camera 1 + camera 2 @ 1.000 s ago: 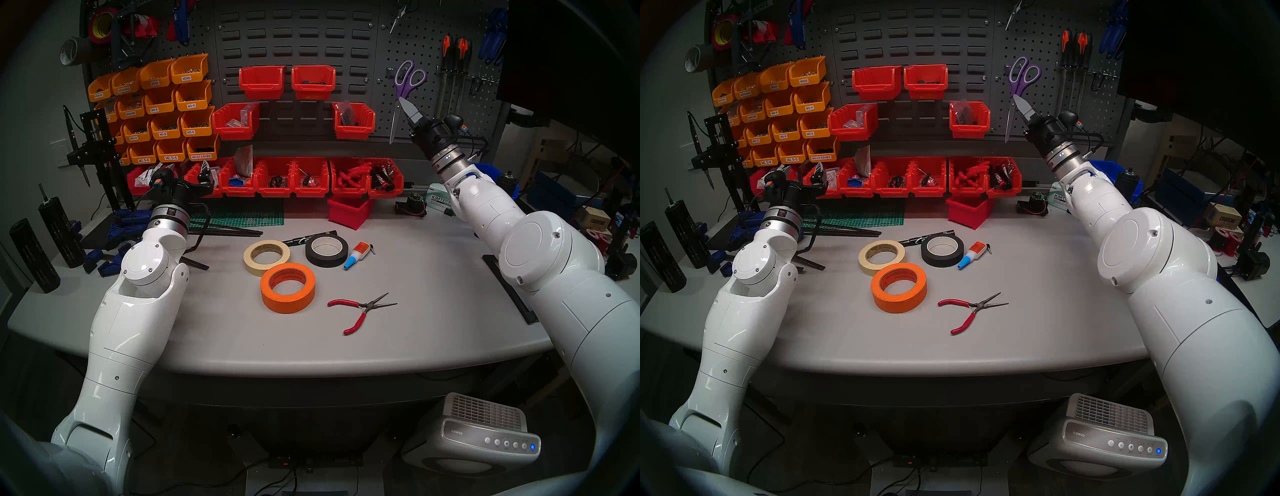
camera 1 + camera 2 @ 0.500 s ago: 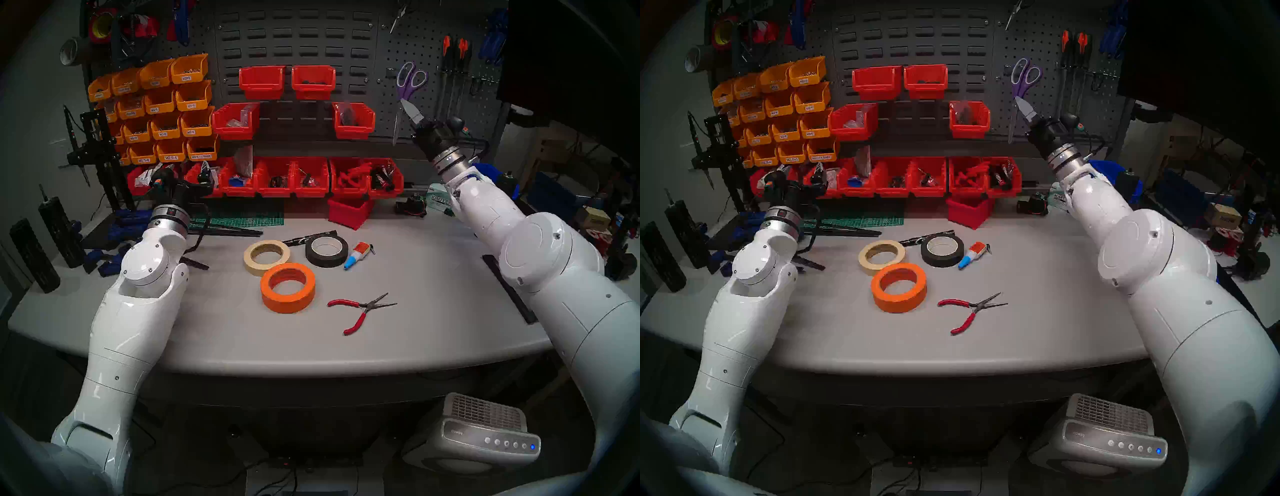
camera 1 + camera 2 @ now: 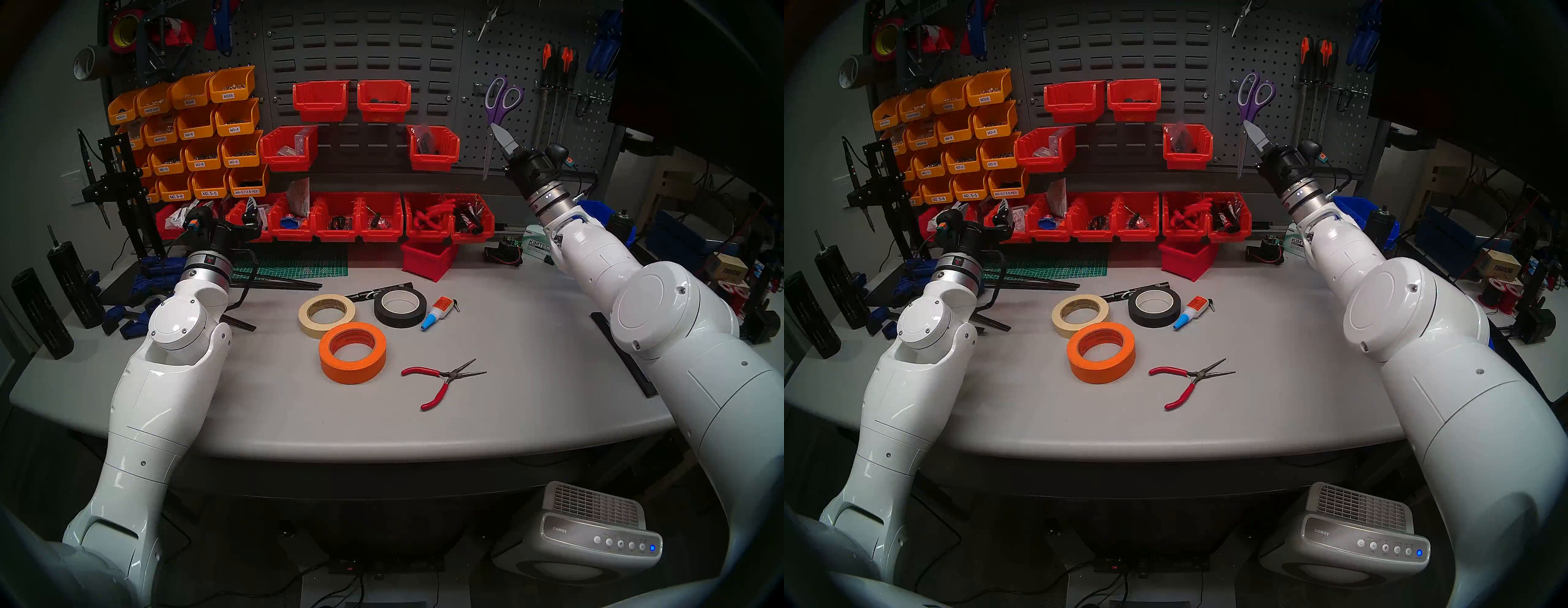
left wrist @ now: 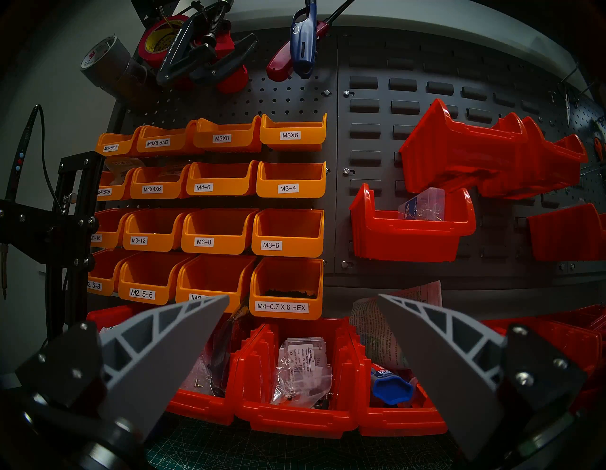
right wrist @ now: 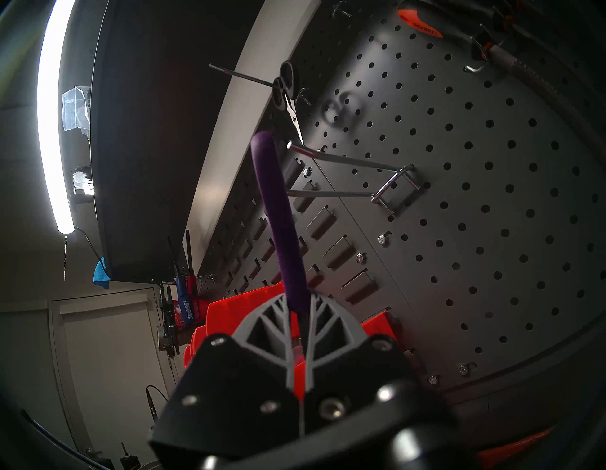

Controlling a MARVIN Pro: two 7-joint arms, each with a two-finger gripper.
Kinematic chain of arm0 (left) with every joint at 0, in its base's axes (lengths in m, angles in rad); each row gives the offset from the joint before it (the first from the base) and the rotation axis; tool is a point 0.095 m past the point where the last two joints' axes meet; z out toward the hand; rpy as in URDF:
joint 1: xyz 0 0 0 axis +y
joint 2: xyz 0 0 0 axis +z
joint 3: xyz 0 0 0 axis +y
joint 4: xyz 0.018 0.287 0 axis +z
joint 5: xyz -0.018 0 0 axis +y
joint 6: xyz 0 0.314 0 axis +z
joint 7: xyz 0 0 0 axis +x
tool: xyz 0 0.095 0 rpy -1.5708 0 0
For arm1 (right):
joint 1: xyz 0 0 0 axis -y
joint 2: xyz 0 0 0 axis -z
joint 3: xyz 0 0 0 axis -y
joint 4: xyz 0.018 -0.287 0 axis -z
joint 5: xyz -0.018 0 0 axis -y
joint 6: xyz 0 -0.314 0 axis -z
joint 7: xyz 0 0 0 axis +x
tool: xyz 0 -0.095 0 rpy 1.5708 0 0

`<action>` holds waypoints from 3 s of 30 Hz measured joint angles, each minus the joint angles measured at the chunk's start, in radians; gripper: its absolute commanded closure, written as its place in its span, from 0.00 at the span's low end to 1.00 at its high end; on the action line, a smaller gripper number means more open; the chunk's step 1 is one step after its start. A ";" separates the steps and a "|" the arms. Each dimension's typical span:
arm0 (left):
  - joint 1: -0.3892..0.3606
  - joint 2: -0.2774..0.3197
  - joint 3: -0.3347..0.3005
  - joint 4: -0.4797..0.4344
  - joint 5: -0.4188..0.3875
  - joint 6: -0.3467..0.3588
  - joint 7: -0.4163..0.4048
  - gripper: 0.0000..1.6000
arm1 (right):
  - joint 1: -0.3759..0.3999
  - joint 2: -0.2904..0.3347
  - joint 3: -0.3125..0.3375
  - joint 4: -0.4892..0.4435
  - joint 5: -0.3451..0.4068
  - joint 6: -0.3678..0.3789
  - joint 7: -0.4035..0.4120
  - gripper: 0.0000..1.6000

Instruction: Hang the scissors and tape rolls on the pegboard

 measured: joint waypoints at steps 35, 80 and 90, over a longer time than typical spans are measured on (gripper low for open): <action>0.001 0.000 0.000 0.001 0.000 0.001 0.000 0.00 | -0.009 -0.038 0.053 0.006 0.021 -0.034 -0.114 1.00; 0.007 0.000 0.000 0.006 0.000 0.004 0.000 0.00 | 0.030 -0.079 0.059 0.003 0.003 -0.110 -0.354 1.00; 0.008 0.000 0.000 0.007 0.000 0.005 0.000 0.00 | 0.044 -0.086 0.034 0.002 -0.019 -0.123 -0.408 1.00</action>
